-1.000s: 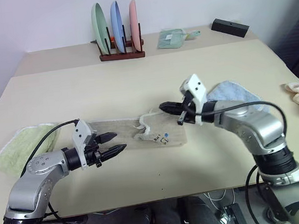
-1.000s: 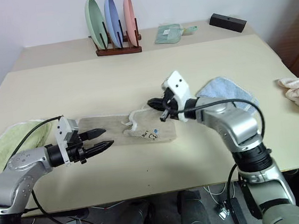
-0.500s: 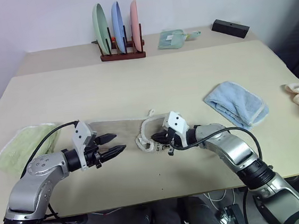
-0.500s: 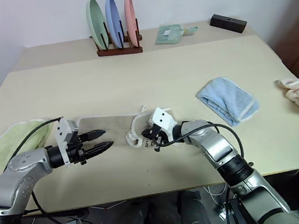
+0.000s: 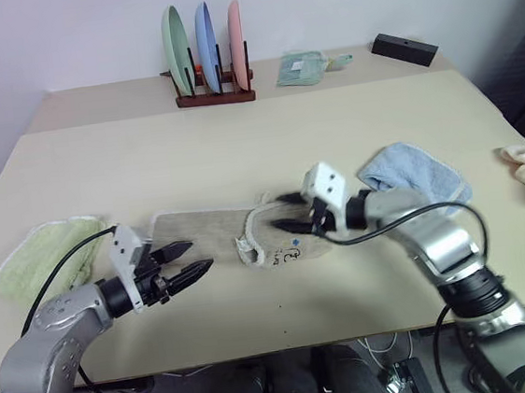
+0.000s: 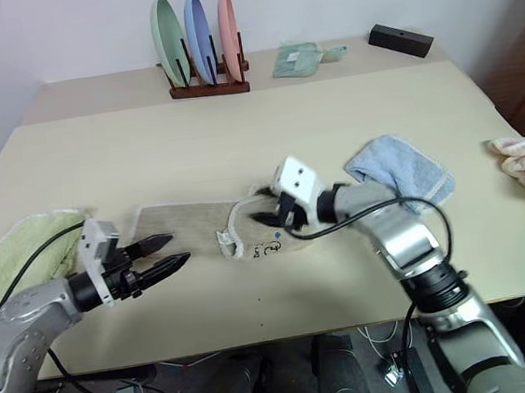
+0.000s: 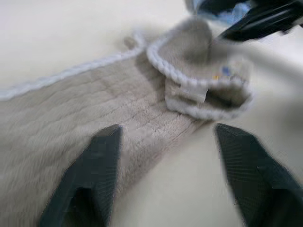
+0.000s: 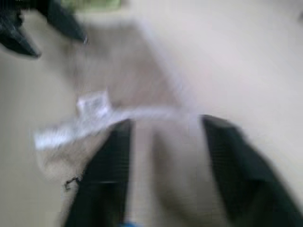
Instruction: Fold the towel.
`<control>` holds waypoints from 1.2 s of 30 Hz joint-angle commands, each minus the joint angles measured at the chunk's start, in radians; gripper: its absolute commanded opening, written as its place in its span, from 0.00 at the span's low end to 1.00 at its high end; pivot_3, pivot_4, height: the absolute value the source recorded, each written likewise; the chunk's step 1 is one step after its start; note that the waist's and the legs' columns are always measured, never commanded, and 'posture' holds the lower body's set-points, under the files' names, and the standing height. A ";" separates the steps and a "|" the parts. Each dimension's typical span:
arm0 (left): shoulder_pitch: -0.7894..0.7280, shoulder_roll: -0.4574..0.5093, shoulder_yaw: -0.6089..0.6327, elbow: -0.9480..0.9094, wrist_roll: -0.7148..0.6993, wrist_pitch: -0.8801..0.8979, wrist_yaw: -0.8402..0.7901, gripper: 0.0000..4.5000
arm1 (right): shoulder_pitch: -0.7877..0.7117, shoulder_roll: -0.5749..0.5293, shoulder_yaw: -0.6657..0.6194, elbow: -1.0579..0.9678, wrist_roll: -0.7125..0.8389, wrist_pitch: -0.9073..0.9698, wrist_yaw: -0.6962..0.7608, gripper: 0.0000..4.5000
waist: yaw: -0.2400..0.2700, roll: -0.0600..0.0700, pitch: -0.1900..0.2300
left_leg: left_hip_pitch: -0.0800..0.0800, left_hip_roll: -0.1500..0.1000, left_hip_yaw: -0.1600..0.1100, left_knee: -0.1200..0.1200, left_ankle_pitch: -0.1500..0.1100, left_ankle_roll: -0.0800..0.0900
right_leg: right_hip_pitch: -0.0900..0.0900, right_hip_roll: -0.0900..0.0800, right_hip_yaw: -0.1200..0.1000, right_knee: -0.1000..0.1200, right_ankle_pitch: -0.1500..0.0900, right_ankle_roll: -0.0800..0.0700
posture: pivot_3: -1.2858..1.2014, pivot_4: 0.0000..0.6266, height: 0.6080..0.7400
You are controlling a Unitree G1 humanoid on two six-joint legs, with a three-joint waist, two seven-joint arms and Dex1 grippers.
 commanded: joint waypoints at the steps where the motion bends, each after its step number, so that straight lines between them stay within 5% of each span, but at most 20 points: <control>1: 0.070 -0.039 0.116 -0.077 -0.141 0.068 0.077 1.00 | -0.029 -0.041 -0.029 -0.048 0.017 -0.013 0.046 0.97 | 0.000 0.000 0.000 | 0.000 0.000 0.000 0.000 0.000 0.000 | 0.000 0.000 0.000 0.000 0.000 0.000 | 0.52 0.24 0.98; 12: 0.217 -0.272 0.232 -0.104 -0.514 0.187 0.502 1.00 | -0.055 -0.062 -0.004 0.002 -0.064 -0.154 0.068 0.99 | 0.004 -0.001 0.000 | 0.000 0.000 0.000 0.001 0.000 0.000 | 0.001 0.000 0.000 0.000 0.000 0.000 | 0.52 0.24 0.98; 24: -0.054 -0.401 0.288 0.181 -0.781 0.061 1.027 1.00 | -0.027 -0.046 0.002 -0.014 -0.100 -0.170 0.041 0.99 | 0.004 -0.003 -0.001 | 0.001 0.000 0.000 0.001 0.000 -0.001 | 0.001 0.000 0.000 0.000 0.000 0.000 | 0.52 0.24 0.98; 27: -0.090 -0.380 0.250 0.200 -0.775 0.086 1.024 0.81 | -0.012 -0.042 -0.001 -0.039 -0.100 -0.159 0.030 1.00 | 0.002 -0.003 -0.001 | 0.001 0.000 0.000 0.001 0.000 -0.001 | 0.001 0.000 0.000 0.001 0.000 0.000 | 0.52 0.24 0.98; 34: -0.111 -0.375 0.243 0.191 -0.790 0.075 1.040 0.01 | 0.020 -0.047 -0.001 -0.073 -0.107 -0.148 0.009 1.00 | 0.003 -0.003 -0.001 | 0.001 0.000 0.000 0.001 0.000 -0.001 | 0.001 0.000 0.000 0.001 0.000 0.000 | 0.52 0.24 0.98; 36: -0.108 -0.372 0.245 0.176 -0.786 0.069 1.029 0.01 | 0.026 -0.047 0.000 -0.081 -0.107 -0.144 0.005 1.00 | 0.002 -0.003 -0.001 | 0.001 0.000 0.000 0.001 0.000 -0.001 | 0.001 0.000 0.000 0.001 0.000 0.000 | 0.52 0.24 0.98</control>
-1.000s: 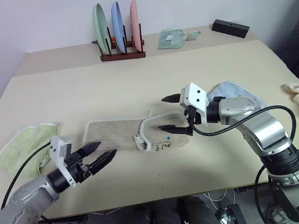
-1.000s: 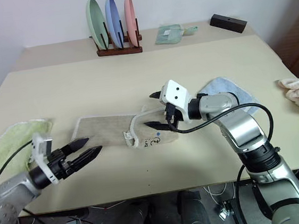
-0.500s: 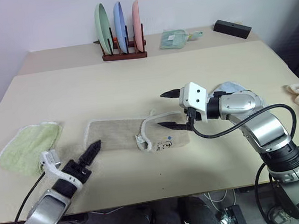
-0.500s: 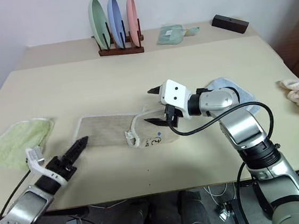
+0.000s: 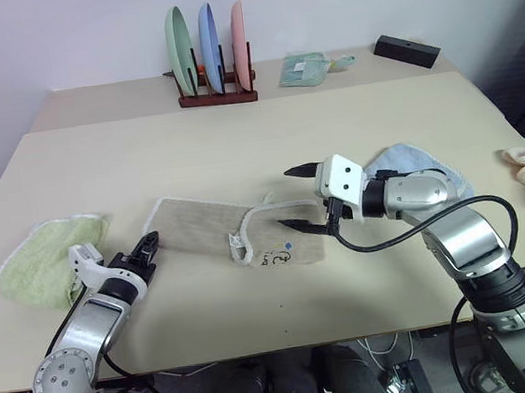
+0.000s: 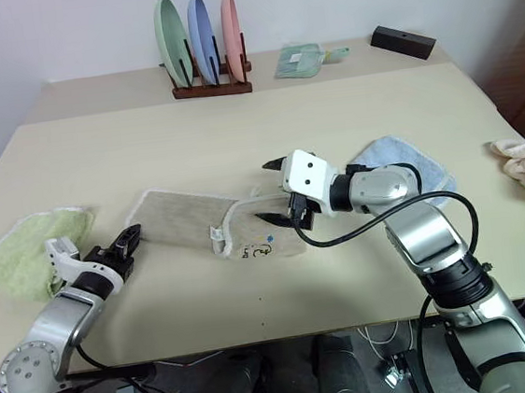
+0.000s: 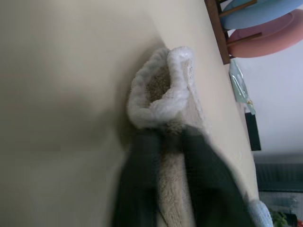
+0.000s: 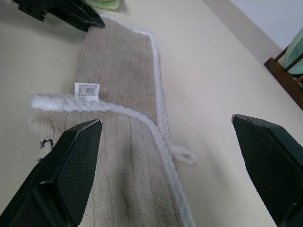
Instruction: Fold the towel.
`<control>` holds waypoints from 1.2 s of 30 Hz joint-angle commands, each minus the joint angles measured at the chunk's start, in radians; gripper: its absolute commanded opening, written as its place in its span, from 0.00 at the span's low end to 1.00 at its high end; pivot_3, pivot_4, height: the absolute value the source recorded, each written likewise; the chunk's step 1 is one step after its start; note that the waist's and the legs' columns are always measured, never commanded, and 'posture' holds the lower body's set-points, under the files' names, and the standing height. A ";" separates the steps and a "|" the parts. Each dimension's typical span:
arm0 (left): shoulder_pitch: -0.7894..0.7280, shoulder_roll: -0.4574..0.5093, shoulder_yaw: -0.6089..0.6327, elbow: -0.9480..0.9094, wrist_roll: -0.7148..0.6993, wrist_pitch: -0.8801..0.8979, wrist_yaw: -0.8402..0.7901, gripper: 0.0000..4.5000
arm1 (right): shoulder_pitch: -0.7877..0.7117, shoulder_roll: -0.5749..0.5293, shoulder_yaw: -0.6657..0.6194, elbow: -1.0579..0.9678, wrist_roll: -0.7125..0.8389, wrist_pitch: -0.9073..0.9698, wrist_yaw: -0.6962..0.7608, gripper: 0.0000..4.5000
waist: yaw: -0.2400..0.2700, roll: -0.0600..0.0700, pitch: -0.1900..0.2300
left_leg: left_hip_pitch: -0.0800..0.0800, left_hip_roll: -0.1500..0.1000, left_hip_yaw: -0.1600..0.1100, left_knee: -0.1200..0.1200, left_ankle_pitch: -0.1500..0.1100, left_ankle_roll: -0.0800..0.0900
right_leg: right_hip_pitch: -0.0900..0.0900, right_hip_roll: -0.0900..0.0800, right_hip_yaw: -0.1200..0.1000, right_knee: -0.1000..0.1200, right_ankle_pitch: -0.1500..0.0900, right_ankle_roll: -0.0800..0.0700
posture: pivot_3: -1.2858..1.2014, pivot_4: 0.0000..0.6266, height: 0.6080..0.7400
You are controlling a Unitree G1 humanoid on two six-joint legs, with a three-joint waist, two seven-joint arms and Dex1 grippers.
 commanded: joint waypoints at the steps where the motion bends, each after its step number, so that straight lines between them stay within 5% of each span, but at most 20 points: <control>1: 0.000 0.021 0.009 -0.060 -0.010 -0.017 -0.026 0.01 | 0.006 0.001 -0.013 -0.053 0.000 0.005 -0.012 1.00 | 0.000 0.000 0.000 | 0.000 0.000 0.000 0.000 0.000 0.000 | 0.000 0.000 0.000 0.000 0.000 0.000 | 0.52 0.24 0.98; 12: 0.092 0.149 0.031 -0.280 0.066 -0.062 -0.259 0.01 | 0.019 -0.012 -0.019 -0.034 -0.008 -0.005 -0.009 1.00 | -0.001 0.000 0.000 | 0.000 0.000 0.000 0.000 0.000 0.000 | 0.000 0.000 0.000 0.000 0.000 0.000 | 0.52 0.24 0.98; 20: 0.064 0.367 -0.008 -0.318 0.191 -0.036 -0.426 0.01 | 0.030 -0.020 -0.027 -0.007 -0.014 -0.021 -0.005 1.00 | 0.001 0.000 0.000 | 0.000 0.000 0.000 -0.001 0.000 0.000 | 0.000 0.000 0.000 -0.001 0.000 0.000 | 0.52 0.24 0.98; 24: 0.013 0.478 -0.140 -0.360 0.278 0.007 -0.578 0.01 | 0.033 -0.020 -0.036 0.011 -0.020 -0.028 -0.012 1.00 | -0.001 0.000 0.000 | 0.000 0.000 0.000 -0.001 0.000 0.000 | 0.000 0.000 0.000 -0.001 0.000 0.000 | 0.52 0.24 0.98; 28: -0.089 0.580 -0.407 -0.371 0.474 0.011 -0.821 0.01 | 0.038 -0.027 -0.057 0.040 -0.034 -0.038 -0.027 1.00 | -0.001 0.001 0.001 | 0.000 0.000 0.000 -0.002 0.000 0.000 | 0.000 0.000 0.000 -0.001 0.000 0.000 | 0.52 0.24 0.98; 36: -0.324 0.507 -0.657 -0.248 0.677 -0.024 -1.055 0.01 | 0.066 -0.049 -0.092 0.043 -0.042 -0.045 -0.049 1.00 | -0.002 0.001 0.001 | -0.001 0.000 0.000 -0.002 0.000 0.000 | -0.001 0.000 0.000 -0.001 0.000 0.000 | 0.52 0.24 0.98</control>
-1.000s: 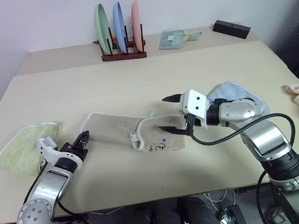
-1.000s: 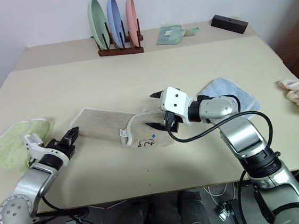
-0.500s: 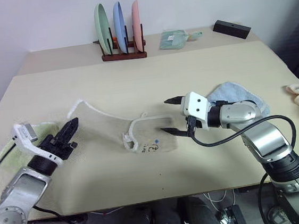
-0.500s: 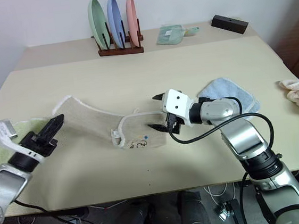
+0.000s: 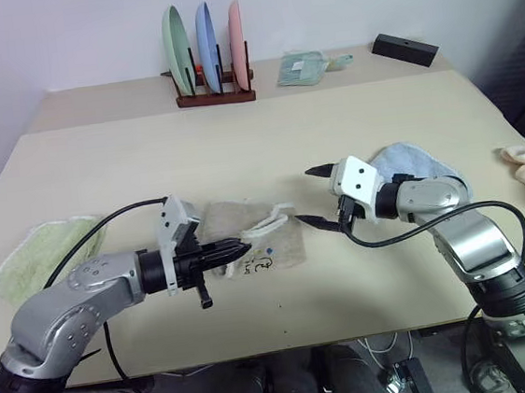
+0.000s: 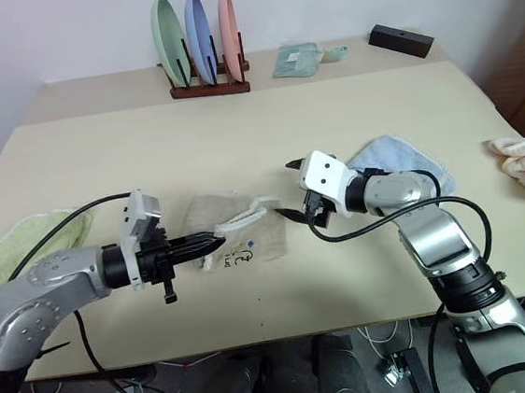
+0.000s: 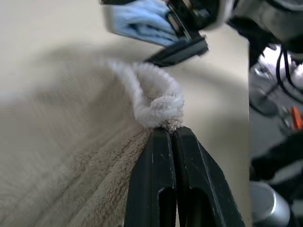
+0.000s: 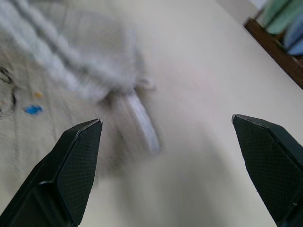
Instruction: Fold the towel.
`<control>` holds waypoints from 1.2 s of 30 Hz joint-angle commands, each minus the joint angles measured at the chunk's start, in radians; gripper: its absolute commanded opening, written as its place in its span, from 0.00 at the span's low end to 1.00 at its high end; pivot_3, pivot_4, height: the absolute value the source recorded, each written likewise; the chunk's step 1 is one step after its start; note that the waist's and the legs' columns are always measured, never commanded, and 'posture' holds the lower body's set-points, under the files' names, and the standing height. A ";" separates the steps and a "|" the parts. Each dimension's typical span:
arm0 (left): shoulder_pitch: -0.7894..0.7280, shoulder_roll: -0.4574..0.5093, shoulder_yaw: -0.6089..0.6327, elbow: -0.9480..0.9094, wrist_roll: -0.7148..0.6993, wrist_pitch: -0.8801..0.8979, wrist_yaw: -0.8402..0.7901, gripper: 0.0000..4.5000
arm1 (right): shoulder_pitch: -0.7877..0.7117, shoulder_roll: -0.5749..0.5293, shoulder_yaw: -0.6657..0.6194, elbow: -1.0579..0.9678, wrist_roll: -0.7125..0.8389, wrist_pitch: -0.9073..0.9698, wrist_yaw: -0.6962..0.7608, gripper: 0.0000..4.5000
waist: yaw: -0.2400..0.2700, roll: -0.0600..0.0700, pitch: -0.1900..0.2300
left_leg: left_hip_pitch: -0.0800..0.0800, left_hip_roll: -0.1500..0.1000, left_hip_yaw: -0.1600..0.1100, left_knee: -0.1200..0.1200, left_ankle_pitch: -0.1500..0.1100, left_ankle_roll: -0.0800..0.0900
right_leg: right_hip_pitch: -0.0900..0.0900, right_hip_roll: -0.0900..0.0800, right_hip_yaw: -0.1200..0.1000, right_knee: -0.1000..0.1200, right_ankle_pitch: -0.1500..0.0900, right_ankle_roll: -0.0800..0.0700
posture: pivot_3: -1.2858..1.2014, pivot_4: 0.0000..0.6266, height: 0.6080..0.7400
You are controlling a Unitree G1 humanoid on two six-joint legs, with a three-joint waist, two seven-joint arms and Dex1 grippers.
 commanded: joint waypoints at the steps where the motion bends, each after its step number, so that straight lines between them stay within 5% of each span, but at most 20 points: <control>1: -0.061 -0.032 -0.070 0.013 0.068 -0.016 -0.072 0.01 | 0.004 -0.009 -0.035 -0.033 -0.002 -0.012 -0.015 1.00 | -0.001 0.000 0.000 | 0.000 0.000 0.000 0.000 0.000 0.000 | 0.000 0.000 0.000 0.000 0.000 0.000 | 0.52 0.24 0.98; 11: -0.113 -0.118 -0.184 0.145 0.238 -0.010 -0.142 0.01 | 0.020 -0.035 -0.074 -0.036 -0.004 -0.004 -0.038 1.00 | 0.000 0.000 0.000 | 0.000 0.000 0.000 0.000 0.000 0.000 | 0.000 0.000 0.000 0.000 0.000 0.000 | 0.52 0.24 0.98; 15: -0.104 -0.162 -0.120 0.149 0.197 0.030 -0.120 0.29 | 0.021 -0.036 -0.072 -0.032 -0.007 -0.007 -0.038 1.00 | 0.000 0.000 0.000 | 0.000 0.000 0.000 0.001 0.000 0.000 | 0.000 0.000 0.000 0.000 0.000 0.000 | 0.52 0.24 0.98; 21: -0.053 -0.145 0.018 0.089 0.078 0.132 -0.114 0.95 | 0.017 -0.047 -0.078 -0.021 -0.006 -0.009 -0.028 1.00 | -0.002 0.000 0.000 | 0.000 0.000 0.000 0.001 0.000 0.000 | -0.001 0.000 0.000 0.000 0.000 0.000 | 0.52 0.24 0.98; 23: -0.014 -0.113 0.130 0.059 -0.014 0.183 -0.114 0.95 | 0.014 -0.053 -0.100 -0.019 0.021 0.011 -0.016 1.00 | -0.003 0.000 0.000 | -0.001 0.000 0.000 0.001 0.000 0.000 | -0.001 0.000 0.000 0.000 0.000 0.000 | 0.52 0.24 0.98; 26: 0.031 -0.079 0.274 0.052 -0.078 0.199 -0.082 0.97 | 0.018 -0.050 -0.139 -0.038 0.087 0.069 0.001 0.80 | 0.000 0.000 0.000 | -0.001 0.000 0.000 0.001 0.000 0.000 | -0.001 0.000 0.000 0.001 0.000 0.000 | 0.52 0.24 0.98; 29: 0.020 -0.114 0.355 0.103 -0.077 0.186 0.017 0.78 | 0.019 -0.028 -0.156 -0.079 0.151 0.128 0.009 0.48 | 0.006 0.000 0.000 | 0.000 0.000 -0.001 0.002 0.000 0.000 | 0.001 0.000 0.000 0.000 0.000 0.000 | 0.52 0.24 0.98; 33: 0.015 -0.129 0.273 0.093 0.044 0.127 0.052 0.34 | -0.024 0.119 -0.106 -0.168 0.292 0.288 -0.047 0.02 | -0.001 0.000 0.000 | 0.000 0.000 -0.001 0.002 0.000 0.000 | 0.001 0.000 0.000 0.000 0.000 0.000 | 0.52 0.24 0.98; 34: 0.012 -0.134 0.222 0.095 0.095 0.104 0.058 0.23 | -0.029 0.163 -0.077 -0.175 0.310 0.313 -0.059 0.00 | -0.002 0.000 0.000 | 0.000 0.000 -0.001 0.001 0.000 0.000 | 0.000 0.000 0.000 0.000 0.000 0.000 | 0.52 0.24 0.98; 36: 0.012 -0.142 0.140 0.118 0.184 0.048 0.047 0.23 | -0.027 0.203 -0.010 -0.151 0.273 0.306 -0.065 0.00 | -0.002 0.000 0.000 | 0.000 0.000 -0.001 0.001 0.000 0.000 | 0.000 0.000 0.000 0.001 0.000 0.000 | 0.52 0.24 0.98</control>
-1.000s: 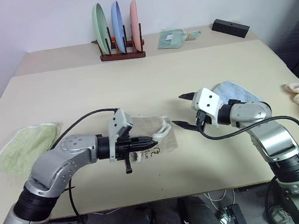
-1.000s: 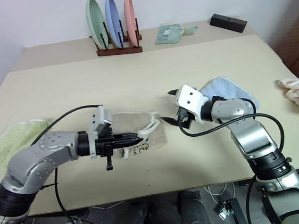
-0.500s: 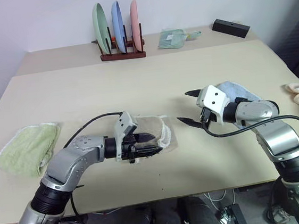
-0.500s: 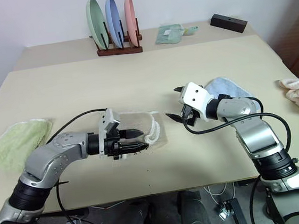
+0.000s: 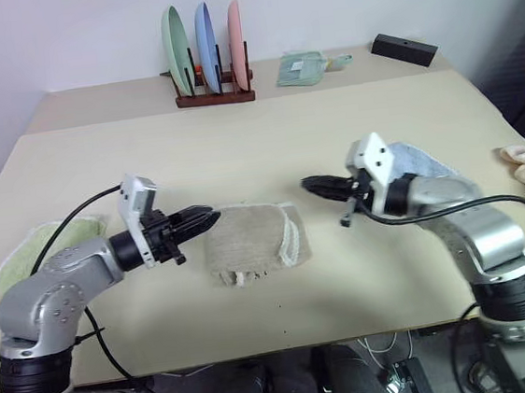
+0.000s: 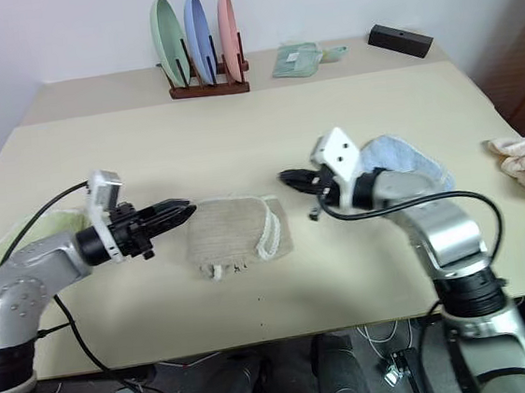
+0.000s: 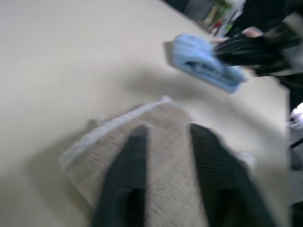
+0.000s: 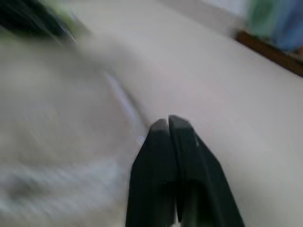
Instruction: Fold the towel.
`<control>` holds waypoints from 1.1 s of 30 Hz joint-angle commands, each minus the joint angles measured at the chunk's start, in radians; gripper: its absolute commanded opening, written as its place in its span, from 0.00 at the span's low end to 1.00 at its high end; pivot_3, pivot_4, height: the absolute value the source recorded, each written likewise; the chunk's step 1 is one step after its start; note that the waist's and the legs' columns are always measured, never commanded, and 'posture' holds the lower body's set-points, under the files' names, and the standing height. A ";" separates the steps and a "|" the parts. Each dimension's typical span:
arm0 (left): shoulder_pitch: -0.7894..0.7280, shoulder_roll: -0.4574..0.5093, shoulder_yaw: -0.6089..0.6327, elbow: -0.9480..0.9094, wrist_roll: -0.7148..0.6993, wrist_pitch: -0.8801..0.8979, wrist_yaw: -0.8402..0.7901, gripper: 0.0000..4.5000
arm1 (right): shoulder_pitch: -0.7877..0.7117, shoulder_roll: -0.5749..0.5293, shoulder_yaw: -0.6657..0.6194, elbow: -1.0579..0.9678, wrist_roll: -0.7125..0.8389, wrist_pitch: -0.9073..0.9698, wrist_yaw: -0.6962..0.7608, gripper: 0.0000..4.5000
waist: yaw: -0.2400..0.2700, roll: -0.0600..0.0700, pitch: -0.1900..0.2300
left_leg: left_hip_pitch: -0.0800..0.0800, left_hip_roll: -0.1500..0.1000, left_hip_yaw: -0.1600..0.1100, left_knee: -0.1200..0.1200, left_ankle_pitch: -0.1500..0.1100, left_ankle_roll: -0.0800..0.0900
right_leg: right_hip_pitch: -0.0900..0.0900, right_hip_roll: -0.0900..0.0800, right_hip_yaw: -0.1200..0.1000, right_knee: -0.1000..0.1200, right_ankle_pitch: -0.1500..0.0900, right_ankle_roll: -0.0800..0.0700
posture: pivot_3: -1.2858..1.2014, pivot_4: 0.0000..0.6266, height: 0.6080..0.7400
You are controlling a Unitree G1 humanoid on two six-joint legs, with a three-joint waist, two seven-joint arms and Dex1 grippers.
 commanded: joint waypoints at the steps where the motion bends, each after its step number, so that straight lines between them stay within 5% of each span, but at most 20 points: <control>1: -0.010 -0.029 -0.119 0.031 0.136 -0.099 0.000 0.23 | -0.012 0.041 0.122 0.010 -0.040 -0.015 -0.013 0.00 | 0.002 0.000 0.000 | 0.000 0.000 0.000 0.000 0.000 0.000 | 0.000 0.000 0.000 0.000 0.000 0.000 | 0.52 0.24 0.98; 7: -0.011 -0.098 -0.230 0.172 0.285 -0.237 -0.031 0.23 | 0.009 0.071 0.234 0.226 -0.160 -0.123 -0.024 0.00 | 0.003 -0.001 0.000 | -0.001 -0.002 0.000 0.002 0.000 0.000 | 0.000 -0.001 0.000 0.000 0.000 0.001 | 0.52 0.24 0.98; 16: 0.012 -0.163 -0.227 0.299 0.349 -0.349 -0.060 0.23 | 0.063 0.082 0.271 0.378 -0.254 -0.243 -0.024 0.00 | 0.002 0.000 -0.002 | 0.001 -0.001 0.000 0.001 0.000 0.000 | 0.001 -0.001 0.000 0.001 0.000 0.001 | 0.52 0.24 0.98; 27: 0.062 -0.177 -0.129 0.223 0.314 -0.394 -0.051 0.23 | 0.058 0.027 0.165 0.264 -0.215 -0.252 -0.006 0.00 | 0.003 0.002 -0.008 | 0.016 -0.001 -0.001 -0.003 -0.001 0.001 | 0.016 0.000 0.000 -0.003 0.000 0.001 | 0.52 0.24 0.98; 30: 0.090 -0.122 -0.068 0.131 0.309 -0.411 -0.061 0.22 | 0.038 -0.014 0.077 0.152 -0.108 -0.106 0.018 0.18 | 0.003 0.002 -0.007 | 0.014 -0.001 -0.001 -0.003 -0.001 0.001 | 0.015 0.000 0.000 -0.004 0.000 0.001 | 0.52 0.24 0.98; 33: 0.147 -0.038 -0.014 0.053 0.314 -0.431 -0.100 0.22 | 0.009 -0.028 -0.050 0.050 0.064 0.114 -0.002 0.50 | 0.001 0.002 -0.006 | 0.014 -0.001 -0.001 -0.003 -0.001 0.002 | 0.014 0.000 0.000 -0.004 0.000 0.001 | 0.52 0.24 0.98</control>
